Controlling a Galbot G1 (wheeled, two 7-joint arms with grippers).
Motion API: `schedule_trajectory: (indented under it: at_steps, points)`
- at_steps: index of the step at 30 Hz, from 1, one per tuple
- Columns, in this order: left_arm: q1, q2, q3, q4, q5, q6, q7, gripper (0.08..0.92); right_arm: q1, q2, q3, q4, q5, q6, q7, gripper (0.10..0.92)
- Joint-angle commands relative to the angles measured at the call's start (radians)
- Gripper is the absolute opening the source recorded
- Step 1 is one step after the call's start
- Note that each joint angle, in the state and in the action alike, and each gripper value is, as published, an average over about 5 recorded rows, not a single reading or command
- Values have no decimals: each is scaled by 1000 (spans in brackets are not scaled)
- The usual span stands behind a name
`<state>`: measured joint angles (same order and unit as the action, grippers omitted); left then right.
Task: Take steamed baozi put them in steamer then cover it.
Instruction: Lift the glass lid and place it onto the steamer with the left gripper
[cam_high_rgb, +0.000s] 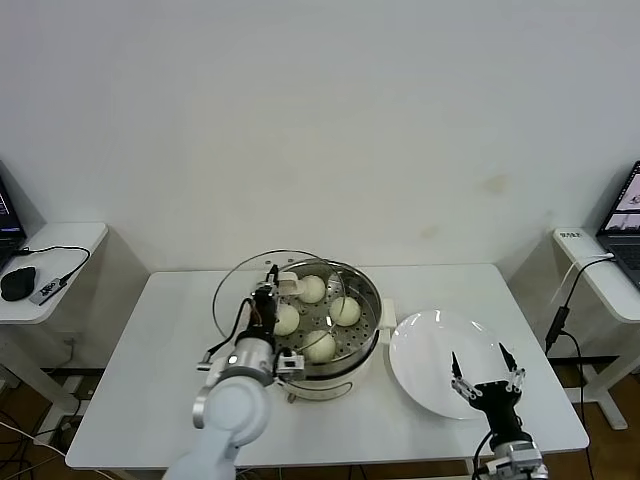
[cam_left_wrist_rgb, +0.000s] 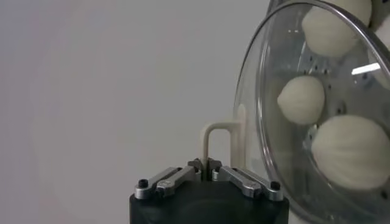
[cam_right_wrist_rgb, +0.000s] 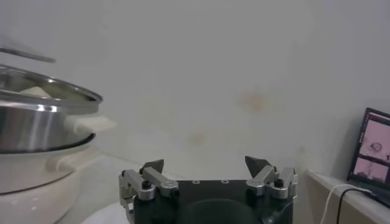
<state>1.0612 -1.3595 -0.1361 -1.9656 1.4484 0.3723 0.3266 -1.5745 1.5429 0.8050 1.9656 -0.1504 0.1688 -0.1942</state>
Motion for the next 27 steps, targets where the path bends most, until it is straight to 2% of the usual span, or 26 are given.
schedule_trajectory:
  at_steps: [1, 27]
  points:
    - [-33, -136, 50, 83, 128, 18, 33, 126, 0, 4, -6, -10, -25, 4, 1, 823]
    - [-21, -214, 63, 152, 205, -10, 6, 126, -11, -2, -10, -22, -33, 18, 2, 823]
